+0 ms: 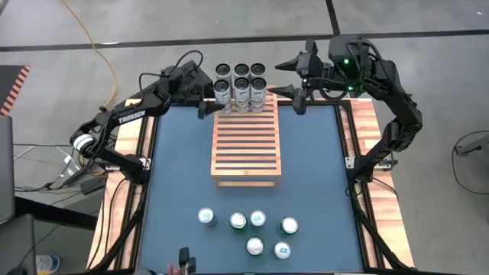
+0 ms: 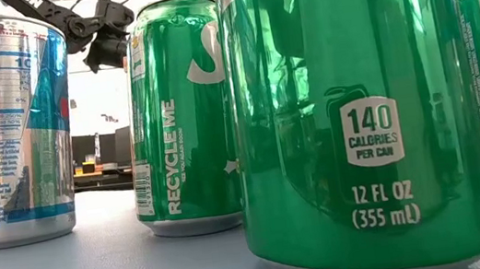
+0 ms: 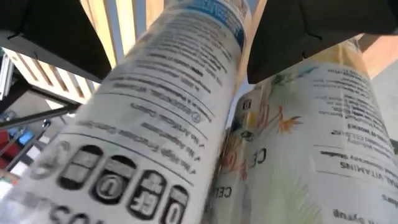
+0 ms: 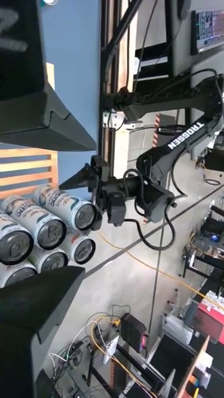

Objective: Place canned beverage on shelf
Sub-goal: Put the white blue soda can on the shelf aligned to the other white blue soda can

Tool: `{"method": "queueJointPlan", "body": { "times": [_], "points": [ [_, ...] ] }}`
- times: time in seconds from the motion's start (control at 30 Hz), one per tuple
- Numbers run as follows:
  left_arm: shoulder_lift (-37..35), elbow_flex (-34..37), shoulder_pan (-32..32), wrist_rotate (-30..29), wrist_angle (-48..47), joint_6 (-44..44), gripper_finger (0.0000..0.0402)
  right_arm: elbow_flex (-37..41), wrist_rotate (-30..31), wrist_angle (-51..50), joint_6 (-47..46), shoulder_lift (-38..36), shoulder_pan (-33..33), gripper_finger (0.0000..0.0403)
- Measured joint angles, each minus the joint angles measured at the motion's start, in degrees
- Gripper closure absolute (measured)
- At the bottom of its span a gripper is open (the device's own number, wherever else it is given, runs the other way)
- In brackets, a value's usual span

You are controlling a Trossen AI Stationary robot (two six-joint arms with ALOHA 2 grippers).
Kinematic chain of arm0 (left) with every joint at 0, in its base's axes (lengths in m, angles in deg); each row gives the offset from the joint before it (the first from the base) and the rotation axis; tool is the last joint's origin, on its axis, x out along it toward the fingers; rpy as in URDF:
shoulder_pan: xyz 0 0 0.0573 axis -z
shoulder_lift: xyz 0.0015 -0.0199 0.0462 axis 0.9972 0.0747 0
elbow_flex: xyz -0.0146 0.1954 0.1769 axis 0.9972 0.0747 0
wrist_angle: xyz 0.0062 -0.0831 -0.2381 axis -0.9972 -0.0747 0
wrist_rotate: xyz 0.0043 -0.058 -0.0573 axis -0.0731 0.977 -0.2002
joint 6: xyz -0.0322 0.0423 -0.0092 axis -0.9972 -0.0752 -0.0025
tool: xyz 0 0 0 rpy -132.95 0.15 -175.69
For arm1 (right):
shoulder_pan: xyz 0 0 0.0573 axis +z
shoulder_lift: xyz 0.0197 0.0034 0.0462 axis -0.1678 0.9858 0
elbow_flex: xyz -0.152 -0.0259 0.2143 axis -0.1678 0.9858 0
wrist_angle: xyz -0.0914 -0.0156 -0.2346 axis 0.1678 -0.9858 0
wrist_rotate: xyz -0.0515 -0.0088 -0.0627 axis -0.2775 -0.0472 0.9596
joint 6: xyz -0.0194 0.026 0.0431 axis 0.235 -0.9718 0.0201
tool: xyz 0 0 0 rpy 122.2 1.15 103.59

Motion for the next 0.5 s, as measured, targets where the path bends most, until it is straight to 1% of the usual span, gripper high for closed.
{"method": "queueJointPlan", "body": {
  "times": [0.13,0.33,0.47,0.5],
  "points": [
    [-2.34,-0.02,-0.22,-0.25,-2.68,3.16,0.0035,0.00,0.00,0.13,0.05,-0.04,-0.01,0.0132],
    [-5.35,-0.02,-1.19,-0.68,-10.81,6.40,0.0035,0.00,0.00,0.08,0.15,-0.04,0.01,0.0132],
    [-8.59,-0.02,-1.20,-2.35,-15.64,7.14,0.0035,0.00,0.02,0.01,0.31,-0.04,0.00,0.0132],
    [-9.71,-0.02,-1.09,-3.52,-16.76,7.22,0.0035,0.00,0.02,-0.04,0.29,-0.04,-0.01,0.0132]
  ]
}}
